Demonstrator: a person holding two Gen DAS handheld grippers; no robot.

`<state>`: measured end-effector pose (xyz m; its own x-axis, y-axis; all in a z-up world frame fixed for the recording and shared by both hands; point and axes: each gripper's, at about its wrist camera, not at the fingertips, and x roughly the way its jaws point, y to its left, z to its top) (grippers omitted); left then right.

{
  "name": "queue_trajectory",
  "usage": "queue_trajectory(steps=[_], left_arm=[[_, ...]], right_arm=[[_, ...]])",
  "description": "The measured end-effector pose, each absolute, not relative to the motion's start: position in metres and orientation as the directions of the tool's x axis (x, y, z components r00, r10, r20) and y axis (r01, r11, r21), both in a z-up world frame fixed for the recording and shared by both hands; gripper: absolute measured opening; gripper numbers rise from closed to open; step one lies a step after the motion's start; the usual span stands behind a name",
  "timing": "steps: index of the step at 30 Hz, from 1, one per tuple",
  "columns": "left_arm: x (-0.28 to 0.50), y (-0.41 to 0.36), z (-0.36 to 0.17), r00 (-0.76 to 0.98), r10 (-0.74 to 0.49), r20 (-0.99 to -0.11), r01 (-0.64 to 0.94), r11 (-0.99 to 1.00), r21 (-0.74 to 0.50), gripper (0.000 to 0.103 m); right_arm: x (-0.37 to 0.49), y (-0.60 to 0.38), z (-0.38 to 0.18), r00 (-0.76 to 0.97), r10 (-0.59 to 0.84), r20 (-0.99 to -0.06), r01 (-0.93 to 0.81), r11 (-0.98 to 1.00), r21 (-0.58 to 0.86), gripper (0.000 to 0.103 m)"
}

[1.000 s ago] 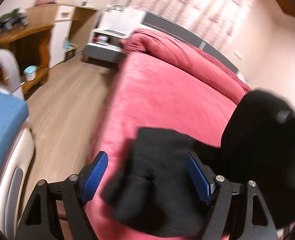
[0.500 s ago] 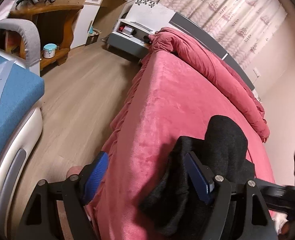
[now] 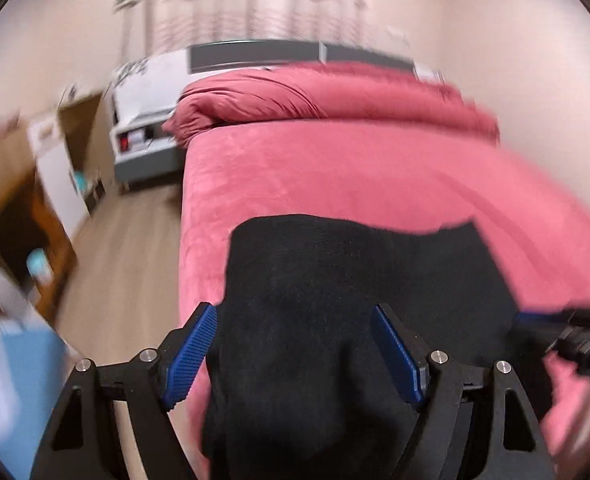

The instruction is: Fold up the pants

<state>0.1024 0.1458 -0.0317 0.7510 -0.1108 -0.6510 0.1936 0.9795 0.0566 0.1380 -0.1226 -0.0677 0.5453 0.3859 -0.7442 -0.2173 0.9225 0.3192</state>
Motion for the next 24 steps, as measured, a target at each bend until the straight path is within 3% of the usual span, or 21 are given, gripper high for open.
queue_trajectory(steps=[6,9,14,19,24], left_arm=[[0.162,0.164,-0.061,0.642,-0.046,-0.765,0.122,0.992,0.043,0.082],[0.168,0.166,-0.076,0.654,-0.020,-0.756,0.120,0.990,0.077,0.091],[0.178,0.191,-0.103,0.621,-0.084,-0.779,0.061,0.996,-0.058,0.103],[0.168,0.182,-0.090,0.633,-0.054,-0.773,0.069,0.998,-0.014,0.103],[0.139,0.176,-0.070,0.649,-0.011,-0.760,0.037,0.999,0.017,0.102]], right_arm=[[0.181,-0.129,-0.075,0.593,0.328,-0.735,-0.218,0.945,0.245,0.045],[0.214,-0.136,-0.087,0.574,0.295,-0.764,-0.153,0.955,0.254,0.045],[0.250,-0.136,-0.111,0.539,0.293,-0.790,-0.069,0.950,0.305,0.046],[0.240,-0.133,-0.105,0.546,0.283,-0.789,-0.109,0.957,0.268,0.051],[0.197,-0.166,-0.100,0.552,0.354,-0.755,-0.016,0.910,0.415,0.051]])
